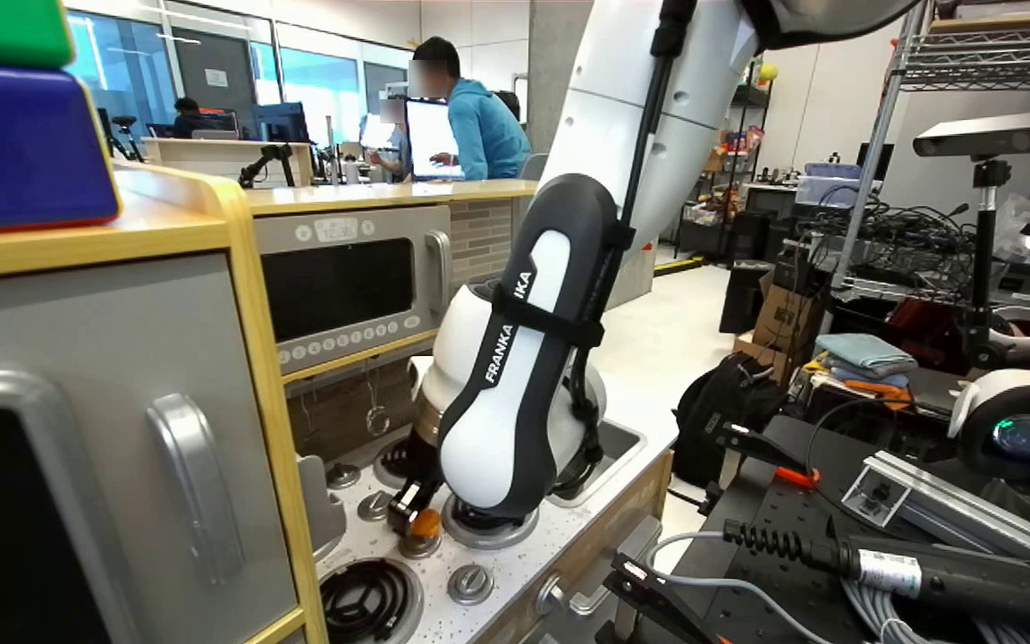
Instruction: Remove the plushie from the stove and put it in the pot
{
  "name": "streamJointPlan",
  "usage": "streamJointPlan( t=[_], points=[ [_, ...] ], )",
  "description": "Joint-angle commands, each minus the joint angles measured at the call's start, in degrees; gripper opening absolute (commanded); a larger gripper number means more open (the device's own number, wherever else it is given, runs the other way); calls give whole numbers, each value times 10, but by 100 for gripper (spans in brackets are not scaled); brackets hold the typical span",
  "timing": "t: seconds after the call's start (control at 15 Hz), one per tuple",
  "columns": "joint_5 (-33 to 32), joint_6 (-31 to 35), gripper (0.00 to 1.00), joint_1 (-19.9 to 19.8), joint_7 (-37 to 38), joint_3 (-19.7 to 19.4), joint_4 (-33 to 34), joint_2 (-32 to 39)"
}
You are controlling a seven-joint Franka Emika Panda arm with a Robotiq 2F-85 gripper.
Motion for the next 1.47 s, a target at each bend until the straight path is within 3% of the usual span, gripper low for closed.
streamJointPlan(
  t=[0.0, 0.4, 0.8, 1.07, 1.4],
  points=[
    [5, -9, 19, -31, 39, -39, -16, -10],
    [20, -35, 19, -81, 85, -87, 20, 6],
    [52, -155, 19, -66, 159, -132, 75, 44],
    [49, -221, 19, -70, 198, -139, 110, 73],
    [44, -244, 19, -77, 213, -130, 141, 96]
  ],
)
